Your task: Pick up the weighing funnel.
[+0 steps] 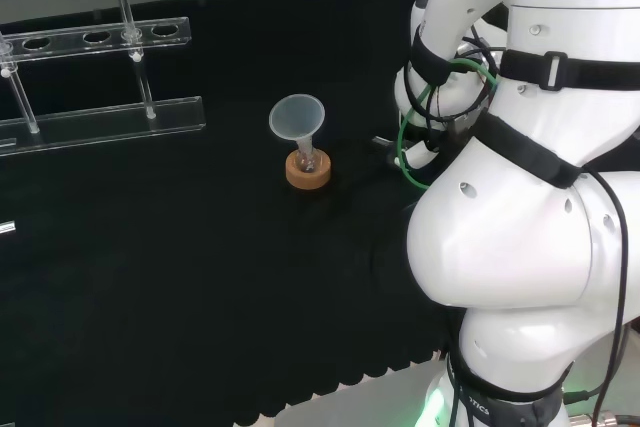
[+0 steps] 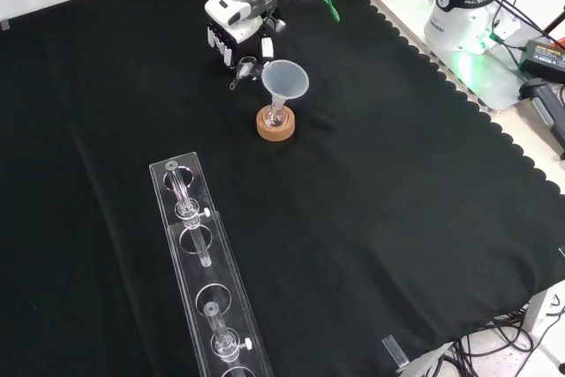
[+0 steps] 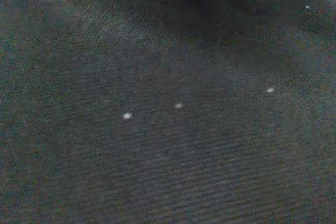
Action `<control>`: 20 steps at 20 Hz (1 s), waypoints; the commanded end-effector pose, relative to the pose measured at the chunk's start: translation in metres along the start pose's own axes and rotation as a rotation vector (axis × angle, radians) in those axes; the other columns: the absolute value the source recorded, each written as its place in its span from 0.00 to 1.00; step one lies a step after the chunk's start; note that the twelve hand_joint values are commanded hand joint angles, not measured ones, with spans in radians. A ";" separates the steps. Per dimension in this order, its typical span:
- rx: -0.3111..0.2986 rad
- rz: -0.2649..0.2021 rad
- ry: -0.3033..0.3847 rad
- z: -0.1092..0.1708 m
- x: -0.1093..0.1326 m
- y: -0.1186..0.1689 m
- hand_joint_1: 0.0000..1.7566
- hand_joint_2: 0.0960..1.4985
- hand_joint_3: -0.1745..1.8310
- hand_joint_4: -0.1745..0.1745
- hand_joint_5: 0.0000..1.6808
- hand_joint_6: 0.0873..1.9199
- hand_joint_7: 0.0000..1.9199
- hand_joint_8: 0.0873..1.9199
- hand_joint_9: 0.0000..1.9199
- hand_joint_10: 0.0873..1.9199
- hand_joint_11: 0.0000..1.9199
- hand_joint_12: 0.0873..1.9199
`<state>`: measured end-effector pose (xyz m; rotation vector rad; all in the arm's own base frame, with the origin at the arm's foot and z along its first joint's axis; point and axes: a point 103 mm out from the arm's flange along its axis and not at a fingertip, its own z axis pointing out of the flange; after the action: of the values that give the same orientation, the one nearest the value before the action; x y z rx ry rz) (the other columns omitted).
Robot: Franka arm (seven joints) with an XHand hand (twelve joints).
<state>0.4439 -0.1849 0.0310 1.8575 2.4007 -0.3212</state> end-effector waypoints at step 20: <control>-0.120 0.048 0.081 -0.108 -0.039 -0.013 0.69 0.25 0.54 0.56 0.88 0.17 0.92 0.01 0.92 0.00 0.81 0.34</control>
<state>0.4525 -0.1985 0.1157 1.8862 2.3597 -0.1649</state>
